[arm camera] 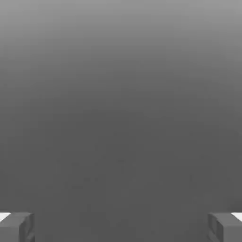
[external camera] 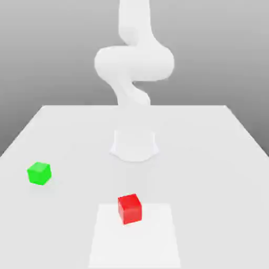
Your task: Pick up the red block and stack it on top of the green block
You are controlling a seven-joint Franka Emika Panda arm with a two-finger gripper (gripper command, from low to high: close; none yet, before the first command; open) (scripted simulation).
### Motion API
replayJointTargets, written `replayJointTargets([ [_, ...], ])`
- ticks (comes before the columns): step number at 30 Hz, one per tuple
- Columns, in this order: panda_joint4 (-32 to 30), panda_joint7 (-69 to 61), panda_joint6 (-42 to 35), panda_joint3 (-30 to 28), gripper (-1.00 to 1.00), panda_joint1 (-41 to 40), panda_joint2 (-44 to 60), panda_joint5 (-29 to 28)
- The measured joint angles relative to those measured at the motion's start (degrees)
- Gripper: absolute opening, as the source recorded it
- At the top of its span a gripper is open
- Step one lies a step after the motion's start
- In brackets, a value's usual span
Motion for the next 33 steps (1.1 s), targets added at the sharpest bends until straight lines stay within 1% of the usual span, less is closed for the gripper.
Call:
replayJointTargets([
  [12, -19.57, -11.93, 16.46, -4.28, 0.00, 2.80, 22.81, -0.99],
  [17, -28.38, -17.91, 25.14, -5.57, 0.00, 3.51, 35.11, -1.08],
  [21, -29.15, -21.34, 33.22, -4.74, 0.00, 3.45, 45.23, 1.85],
  [24, -28.37, -23.24, 38.58, -2.30, 0.00, 1.59, 51.57, 4.40],
  [25, -28.17, -23.51, 39.81, -1.59, -1.00, 0.97, 53.00, 4.76],
  [31, -28.08, -23.53, 40.37, -1.22, -1.00, 0.62, 53.71, 4.82],
  [33, -28.38, -22.94, 38.63, -1.91, -1.00, 1.10, 51.66, 3.99],
])
